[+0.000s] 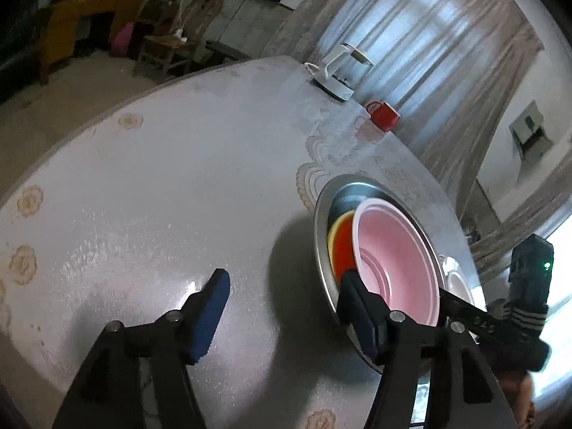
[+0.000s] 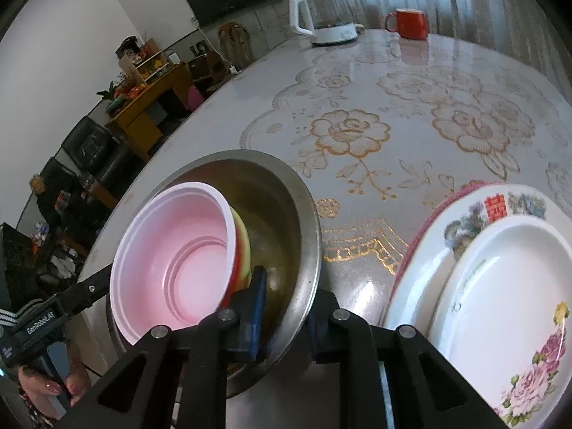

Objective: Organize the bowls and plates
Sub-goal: 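Close the left gripper on the steel bowl rim while the right gripper grasps the opposite rim, then lift the steel bowl with both grippers and carry it over the plate stack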

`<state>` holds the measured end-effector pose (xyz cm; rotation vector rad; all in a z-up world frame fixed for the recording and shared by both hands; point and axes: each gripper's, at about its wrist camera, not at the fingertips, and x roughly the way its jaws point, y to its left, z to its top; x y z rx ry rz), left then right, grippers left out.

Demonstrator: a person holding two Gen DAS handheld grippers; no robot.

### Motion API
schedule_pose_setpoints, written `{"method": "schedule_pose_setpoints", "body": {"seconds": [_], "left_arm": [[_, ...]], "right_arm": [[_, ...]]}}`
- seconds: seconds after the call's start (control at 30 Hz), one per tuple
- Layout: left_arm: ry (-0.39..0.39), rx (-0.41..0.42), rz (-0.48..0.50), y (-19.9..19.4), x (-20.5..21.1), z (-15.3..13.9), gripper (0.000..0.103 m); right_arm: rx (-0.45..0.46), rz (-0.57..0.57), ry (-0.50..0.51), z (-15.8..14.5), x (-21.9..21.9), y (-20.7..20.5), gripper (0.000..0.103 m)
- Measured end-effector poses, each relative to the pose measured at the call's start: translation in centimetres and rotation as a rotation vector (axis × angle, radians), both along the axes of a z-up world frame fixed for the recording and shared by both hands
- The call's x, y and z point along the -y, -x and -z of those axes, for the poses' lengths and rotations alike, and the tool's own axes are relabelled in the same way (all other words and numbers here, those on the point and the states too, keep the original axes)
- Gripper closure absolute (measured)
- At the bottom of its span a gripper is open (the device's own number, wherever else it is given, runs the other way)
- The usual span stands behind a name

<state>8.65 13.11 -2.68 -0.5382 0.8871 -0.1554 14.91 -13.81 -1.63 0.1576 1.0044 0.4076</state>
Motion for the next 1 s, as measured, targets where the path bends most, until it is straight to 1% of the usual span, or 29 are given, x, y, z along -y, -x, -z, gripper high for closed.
{"method": "schedule_pose_setpoints", "body": {"seconds": [0.03,0.07,0.1,0.13,0.17,0.2,0.23,0.27,0.3,0.37,0.4,0.53,0.67,0.7,0.73,0.83,0.87,1.0], "left_arm": [[0.007,0.0,-0.002,0.0,0.0,0.0,0.043],[0.011,0.007,-0.002,0.0,0.0,-0.1,0.049],[0.012,0.014,0.003,0.0,0.1,-0.3,0.053],[0.008,0.023,0.008,0.0,0.3,-0.4,0.061],[-0.009,0.035,0.02,0.0,0.7,-0.7,0.069],[-0.034,0.049,0.033,0.0,1.1,-1.0,0.072],[-0.066,0.062,0.045,-0.1,1.6,-1.3,0.078],[-0.106,0.076,0.06,-0.1,2.2,-1.5,0.083],[-0.136,0.084,0.074,0.0,2.6,-1.6,0.085],[-0.183,0.093,0.086,-0.1,3.1,-1.6,0.085],[-0.184,0.095,0.088,0.0,3.1,-1.5,0.085],[-0.114,0.077,0.105,-0.2,2.3,-1.0,0.085],[-0.105,0.054,0.107,-0.1,2.3,-1.1,0.085],[-0.092,0.046,0.103,-0.2,2.1,-1.1,0.085],[-0.077,0.041,0.097,-0.3,2.0,-1.1,0.087],[0.014,0.028,0.068,-0.3,1.0,-0.8,0.089],[0.027,0.029,0.065,-0.3,0.9,-0.7,0.09],[0.004,0.045,0.058,-0.2,1.2,-1.0,0.09]], "right_arm": [[0.017,-0.004,0.013,-0.1,-0.4,0.0,0.085],[0.023,-0.009,0.014,-0.2,-0.5,0.0,0.086],[0.023,-0.017,0.007,-0.1,-0.8,-0.1,0.086],[0.022,-0.017,0.01,0.0,-0.9,-0.1,0.086],[0.024,-0.017,0.015,0.0,-1.0,-0.1,0.086],[0.025,-0.019,0.022,0.1,-1.1,-0.1,0.086],[0.023,-0.021,0.028,0.1,-1.2,0.0,0.086],[0.014,-0.02,0.027,0.1,-1.1,0.0,0.086],[0.008,-0.02,0.025,0.0,-1.1,0.0,0.086],[0.003,-0.032,0.029,0.0,-1.1,0.2,0.086],[0.002,-0.037,0.03,0.1,-1.1,0.3,0.086],[0.001,-0.046,0.029,0.2,-1.1,0.4,0.087],[-0.011,-0.042,0.03,0.3,-1.3,0.1,0.088],[-0.014,-0.041,0.027,0.3,-1.2,0.1,0.088],[-0.019,-0.037,0.013,0.3,-1.0,0.1,0.088],[-0.029,-0.05,-0.002,0.2,-0.7,0.2,0.087],[-0.03,-0.054,-0.001,0.2,-0.7,0.4,0.086],[-0.027,-0.048,-0.006,0.2,-0.6,0.6,0.086]]}}
